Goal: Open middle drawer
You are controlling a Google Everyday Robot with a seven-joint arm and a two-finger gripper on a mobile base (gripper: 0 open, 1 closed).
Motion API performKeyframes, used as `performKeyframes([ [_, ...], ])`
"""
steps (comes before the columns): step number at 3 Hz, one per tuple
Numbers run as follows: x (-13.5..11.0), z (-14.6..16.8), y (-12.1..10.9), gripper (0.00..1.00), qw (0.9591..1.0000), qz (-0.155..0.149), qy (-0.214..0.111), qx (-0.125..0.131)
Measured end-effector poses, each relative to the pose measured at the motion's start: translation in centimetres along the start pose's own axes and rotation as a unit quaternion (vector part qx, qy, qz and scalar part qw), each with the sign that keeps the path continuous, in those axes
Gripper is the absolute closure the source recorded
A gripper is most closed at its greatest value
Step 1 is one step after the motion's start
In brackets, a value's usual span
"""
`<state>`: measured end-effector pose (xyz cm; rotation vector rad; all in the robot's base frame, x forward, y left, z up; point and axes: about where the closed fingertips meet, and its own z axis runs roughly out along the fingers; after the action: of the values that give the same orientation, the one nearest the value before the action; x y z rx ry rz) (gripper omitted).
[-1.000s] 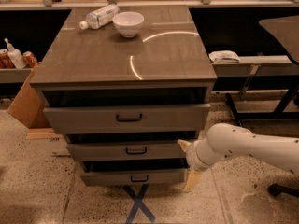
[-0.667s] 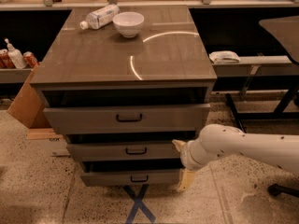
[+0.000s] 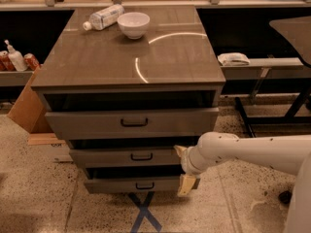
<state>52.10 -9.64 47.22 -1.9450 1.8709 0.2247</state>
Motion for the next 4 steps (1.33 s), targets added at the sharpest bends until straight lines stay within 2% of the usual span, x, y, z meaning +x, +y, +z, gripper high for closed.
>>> performKeyframes([
  [2,-0.2,2.5,-2.4,0.0,0.9997,0.001,0.003,0.022],
  [4,-0.1,5.5,-4.5,0.0,0.9998,0.009,-0.001,0.016],
])
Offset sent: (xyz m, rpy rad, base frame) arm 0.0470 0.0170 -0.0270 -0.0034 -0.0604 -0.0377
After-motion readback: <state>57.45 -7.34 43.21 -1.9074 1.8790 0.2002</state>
